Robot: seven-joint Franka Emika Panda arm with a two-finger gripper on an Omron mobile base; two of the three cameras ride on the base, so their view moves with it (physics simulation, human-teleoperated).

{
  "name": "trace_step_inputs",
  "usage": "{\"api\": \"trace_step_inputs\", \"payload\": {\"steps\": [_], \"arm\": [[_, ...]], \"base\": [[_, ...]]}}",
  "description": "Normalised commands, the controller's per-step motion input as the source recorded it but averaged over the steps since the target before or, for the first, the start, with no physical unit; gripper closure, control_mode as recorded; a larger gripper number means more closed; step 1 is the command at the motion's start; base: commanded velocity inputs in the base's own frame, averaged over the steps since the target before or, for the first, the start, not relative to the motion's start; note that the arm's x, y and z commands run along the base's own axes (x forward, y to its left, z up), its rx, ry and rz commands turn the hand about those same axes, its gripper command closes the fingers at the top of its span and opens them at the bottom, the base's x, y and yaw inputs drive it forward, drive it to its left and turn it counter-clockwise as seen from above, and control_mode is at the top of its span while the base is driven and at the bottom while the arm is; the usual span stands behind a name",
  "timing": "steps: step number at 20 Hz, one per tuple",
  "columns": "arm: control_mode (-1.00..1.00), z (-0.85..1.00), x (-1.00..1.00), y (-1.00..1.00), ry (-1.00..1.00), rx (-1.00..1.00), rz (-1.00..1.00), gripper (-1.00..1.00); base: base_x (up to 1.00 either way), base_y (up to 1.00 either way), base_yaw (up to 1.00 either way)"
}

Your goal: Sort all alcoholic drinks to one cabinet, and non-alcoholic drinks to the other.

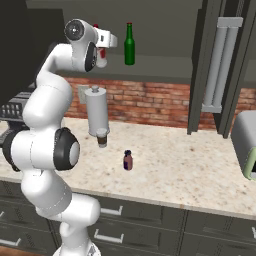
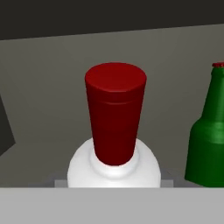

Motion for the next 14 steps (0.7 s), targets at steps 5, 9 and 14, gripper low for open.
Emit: {"api": "trace_step_inputs", "payload": {"steps": [5, 9, 14], "arm": [[-1.00, -0.12, 0.16, 0.07, -0.01, 0.00, 0.00, 1.00], [-1.00, -0.08, 0.14, 0.08, -0.02, 0.01, 0.00, 1.00], [-1.00, -0.09, 0.12, 0.06, -0.02, 0.01, 0.00, 1.00]], "base": [[0.00, 0.00, 0.00], [0.00, 0.00, 0.00], [0.00, 0.00, 0.00]]}}
